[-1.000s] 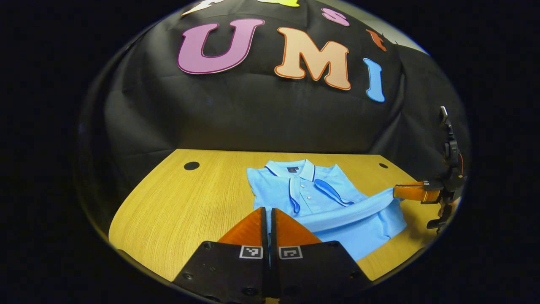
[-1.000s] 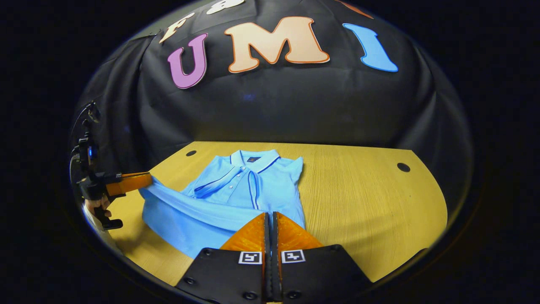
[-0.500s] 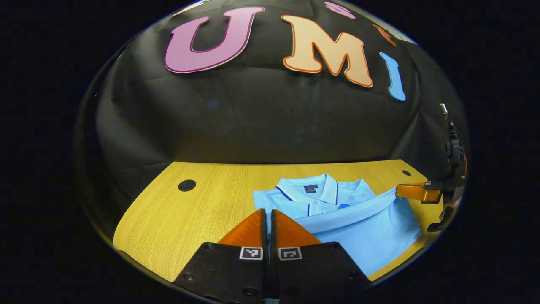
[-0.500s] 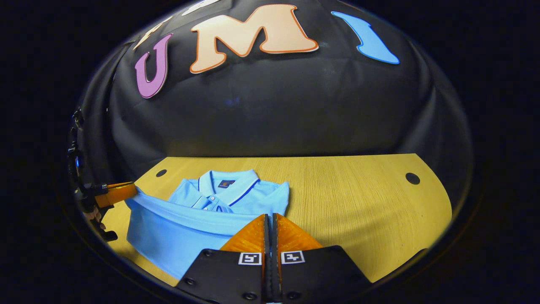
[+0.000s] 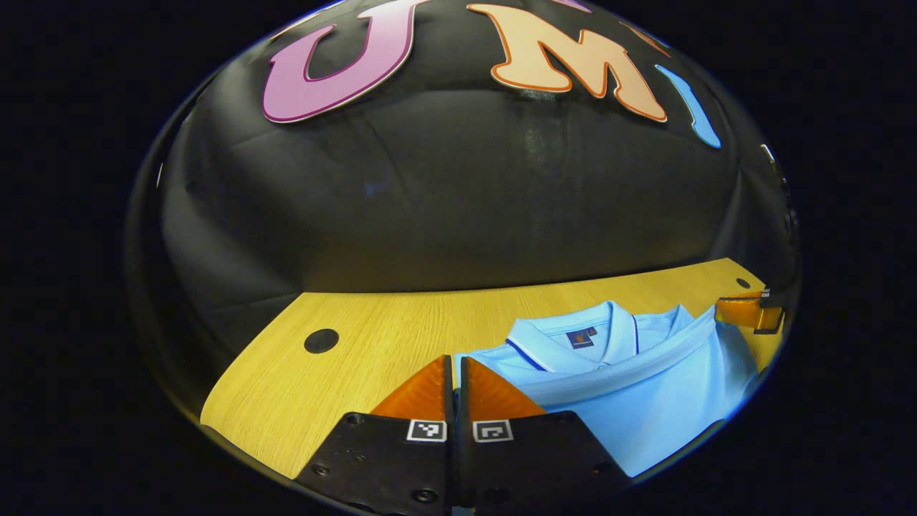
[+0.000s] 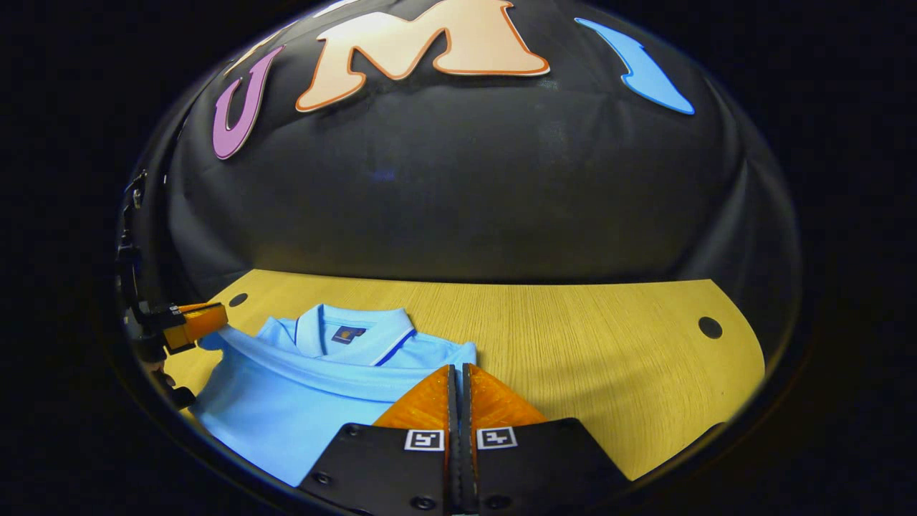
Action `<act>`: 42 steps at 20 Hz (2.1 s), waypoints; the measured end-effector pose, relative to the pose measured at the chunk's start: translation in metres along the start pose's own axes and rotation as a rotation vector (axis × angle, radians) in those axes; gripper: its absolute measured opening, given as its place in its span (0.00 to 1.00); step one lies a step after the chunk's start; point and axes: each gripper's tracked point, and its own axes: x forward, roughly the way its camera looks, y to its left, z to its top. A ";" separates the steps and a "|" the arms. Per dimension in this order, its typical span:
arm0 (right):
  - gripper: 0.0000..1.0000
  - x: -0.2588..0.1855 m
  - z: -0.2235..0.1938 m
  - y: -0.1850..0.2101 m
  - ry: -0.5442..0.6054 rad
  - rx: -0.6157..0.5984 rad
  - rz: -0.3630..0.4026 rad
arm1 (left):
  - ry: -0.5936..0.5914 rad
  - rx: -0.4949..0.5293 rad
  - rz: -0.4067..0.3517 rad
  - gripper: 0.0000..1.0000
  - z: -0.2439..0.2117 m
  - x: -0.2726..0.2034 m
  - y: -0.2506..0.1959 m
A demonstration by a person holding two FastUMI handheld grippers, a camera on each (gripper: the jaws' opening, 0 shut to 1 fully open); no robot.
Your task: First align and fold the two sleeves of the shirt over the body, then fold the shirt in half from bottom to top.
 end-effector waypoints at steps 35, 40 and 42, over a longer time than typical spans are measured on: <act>0.98 -0.292 -0.091 0.030 -0.217 -0.061 0.181 | -0.006 -0.075 -0.144 0.95 -0.088 -0.279 -0.050; 0.98 -0.310 -0.109 0.019 -0.239 -0.127 0.123 | 0.031 -0.084 -0.149 0.95 -0.107 -0.294 -0.060; 0.98 -0.310 -0.114 0.019 -0.233 -0.139 0.117 | 0.030 -0.086 -0.147 0.95 -0.106 -0.295 -0.062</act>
